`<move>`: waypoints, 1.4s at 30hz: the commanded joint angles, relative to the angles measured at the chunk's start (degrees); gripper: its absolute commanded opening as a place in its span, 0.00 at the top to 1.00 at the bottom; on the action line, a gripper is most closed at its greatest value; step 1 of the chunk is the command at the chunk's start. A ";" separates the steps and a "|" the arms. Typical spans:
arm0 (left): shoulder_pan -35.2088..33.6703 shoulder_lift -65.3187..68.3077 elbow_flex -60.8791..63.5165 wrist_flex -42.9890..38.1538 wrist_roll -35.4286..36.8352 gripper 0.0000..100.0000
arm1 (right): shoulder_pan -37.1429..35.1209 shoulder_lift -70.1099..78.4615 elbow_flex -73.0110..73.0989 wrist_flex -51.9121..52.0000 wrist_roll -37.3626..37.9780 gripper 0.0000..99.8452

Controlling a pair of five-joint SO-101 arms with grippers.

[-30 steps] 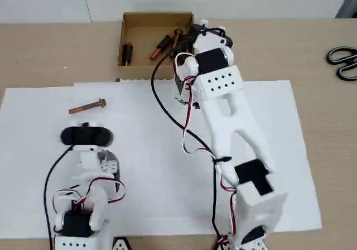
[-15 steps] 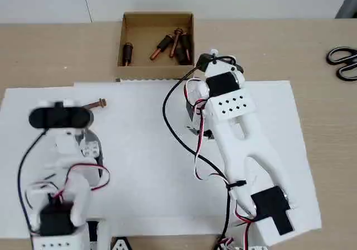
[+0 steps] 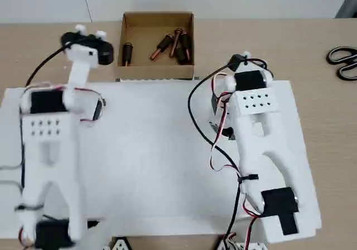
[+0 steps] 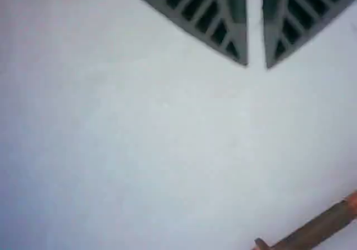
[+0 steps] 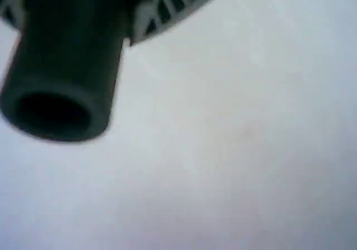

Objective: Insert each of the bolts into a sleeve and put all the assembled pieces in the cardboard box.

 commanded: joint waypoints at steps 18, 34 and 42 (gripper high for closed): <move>-9.05 48.53 -55.43 12.22 -32.97 0.99 | 1.89 -2.42 7.21 -10.59 0.62 1.00; -7.65 54.59 -53.93 12.22 -40.79 0.88 | 2.77 -2.33 7.30 -11.74 0.70 1.00; -6.33 56.88 -49.45 8.88 -42.81 0.88 | 3.21 -2.24 7.38 -11.74 0.70 1.00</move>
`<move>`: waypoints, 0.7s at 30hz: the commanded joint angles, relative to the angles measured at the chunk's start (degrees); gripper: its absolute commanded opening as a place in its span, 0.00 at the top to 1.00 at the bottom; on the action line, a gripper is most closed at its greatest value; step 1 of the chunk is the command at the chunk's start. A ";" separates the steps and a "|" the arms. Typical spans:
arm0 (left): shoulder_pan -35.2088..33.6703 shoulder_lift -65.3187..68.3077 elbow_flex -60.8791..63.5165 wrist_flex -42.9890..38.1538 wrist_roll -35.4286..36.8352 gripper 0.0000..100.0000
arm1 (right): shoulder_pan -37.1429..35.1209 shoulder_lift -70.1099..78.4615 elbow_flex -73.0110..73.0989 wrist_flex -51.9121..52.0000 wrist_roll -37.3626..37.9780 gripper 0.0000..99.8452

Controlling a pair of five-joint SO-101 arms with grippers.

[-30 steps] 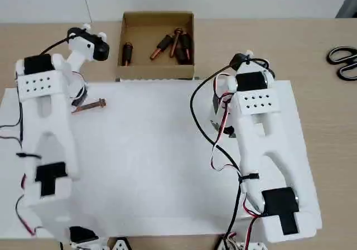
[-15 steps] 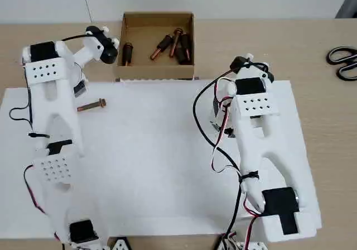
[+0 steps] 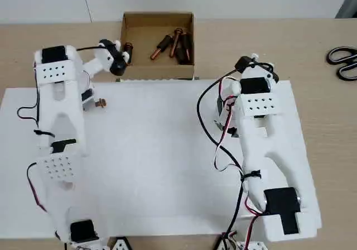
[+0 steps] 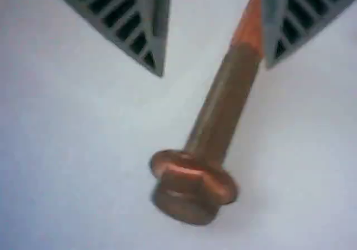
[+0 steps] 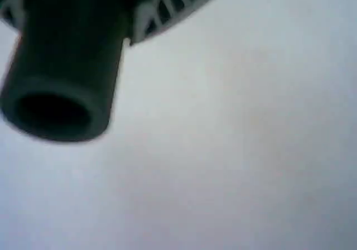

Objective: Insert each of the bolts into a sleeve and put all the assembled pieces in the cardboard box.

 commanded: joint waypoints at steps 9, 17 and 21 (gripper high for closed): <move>0.53 10.64 -9.98 -1.41 -1.14 0.88 | 0.48 -2.24 -0.18 -0.48 0.53 1.00; 2.29 16.88 -17.80 0.44 -1.05 0.93 | 0.40 -2.24 -0.18 -0.48 0.53 1.00; 3.43 17.23 -19.74 0.88 -0.97 0.99 | 0.13 -2.24 -0.18 -0.57 0.53 1.00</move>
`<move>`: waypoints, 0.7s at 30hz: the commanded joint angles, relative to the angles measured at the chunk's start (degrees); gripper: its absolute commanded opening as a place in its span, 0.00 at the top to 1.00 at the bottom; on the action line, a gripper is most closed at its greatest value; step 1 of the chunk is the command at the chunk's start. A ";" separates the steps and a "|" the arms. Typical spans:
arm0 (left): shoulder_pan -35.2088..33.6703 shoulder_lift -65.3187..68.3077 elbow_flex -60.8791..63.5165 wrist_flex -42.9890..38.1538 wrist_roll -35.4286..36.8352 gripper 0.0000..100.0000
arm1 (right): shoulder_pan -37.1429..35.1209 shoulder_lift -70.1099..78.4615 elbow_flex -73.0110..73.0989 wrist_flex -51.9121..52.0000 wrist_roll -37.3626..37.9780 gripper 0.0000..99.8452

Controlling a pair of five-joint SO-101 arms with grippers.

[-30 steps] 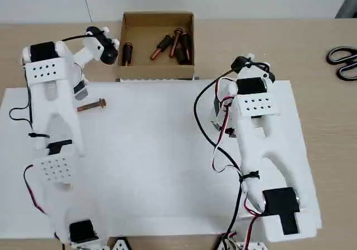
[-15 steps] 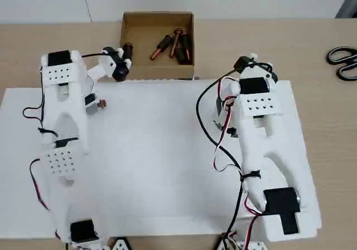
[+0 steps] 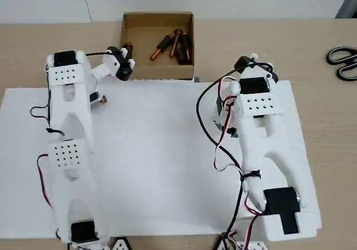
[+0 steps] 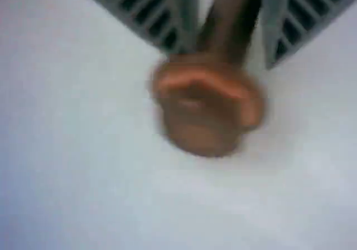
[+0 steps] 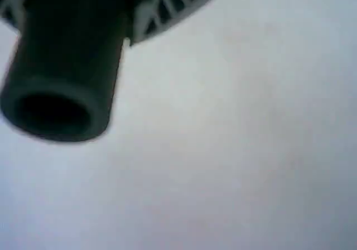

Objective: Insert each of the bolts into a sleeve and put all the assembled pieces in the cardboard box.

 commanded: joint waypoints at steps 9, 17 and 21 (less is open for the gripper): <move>2.73 -0.35 -3.38 0.53 0.35 0.99 | 0.13 -2.33 -0.18 -0.13 0.53 1.00; 2.64 -12.66 -2.59 0.70 4.75 0.99 | -0.75 -3.65 -1.49 2.59 2.73 1.00; 4.40 -25.58 5.76 0.70 7.30 0.99 | -3.03 -8.40 -2.46 6.64 3.34 1.00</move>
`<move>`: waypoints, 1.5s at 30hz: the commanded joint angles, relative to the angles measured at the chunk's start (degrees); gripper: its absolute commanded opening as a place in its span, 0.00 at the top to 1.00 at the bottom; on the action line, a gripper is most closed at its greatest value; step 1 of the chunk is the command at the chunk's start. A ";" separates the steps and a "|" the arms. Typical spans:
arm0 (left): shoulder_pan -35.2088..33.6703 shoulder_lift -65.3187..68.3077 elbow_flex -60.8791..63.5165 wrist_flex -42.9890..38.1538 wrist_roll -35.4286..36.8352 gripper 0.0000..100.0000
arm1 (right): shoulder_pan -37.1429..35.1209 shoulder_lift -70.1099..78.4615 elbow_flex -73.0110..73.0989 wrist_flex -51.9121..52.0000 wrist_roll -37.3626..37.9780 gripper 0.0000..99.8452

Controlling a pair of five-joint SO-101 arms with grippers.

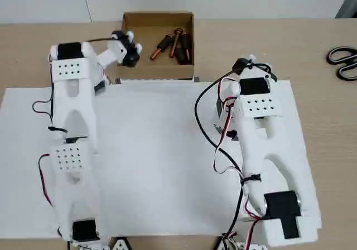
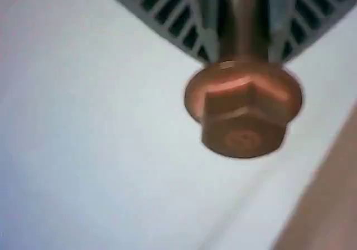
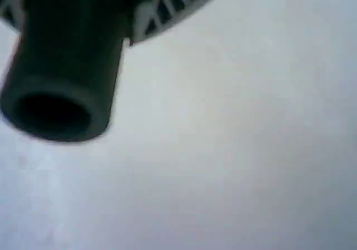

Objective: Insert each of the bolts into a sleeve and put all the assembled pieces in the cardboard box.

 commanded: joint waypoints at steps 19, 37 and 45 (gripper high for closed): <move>9.58 -61.10 36.79 -3.96 28.92 0.99 | -4.18 -42.24 6.42 1.63 25.49 1.00; 10.11 -89.32 78.37 -33.05 63.91 0.99 | -6.37 -75.30 45.71 -26.77 32.35 1.00; 16.88 -104.26 94.55 -43.43 82.55 0.99 | -18.42 -88.75 60.92 -34.24 32.53 1.00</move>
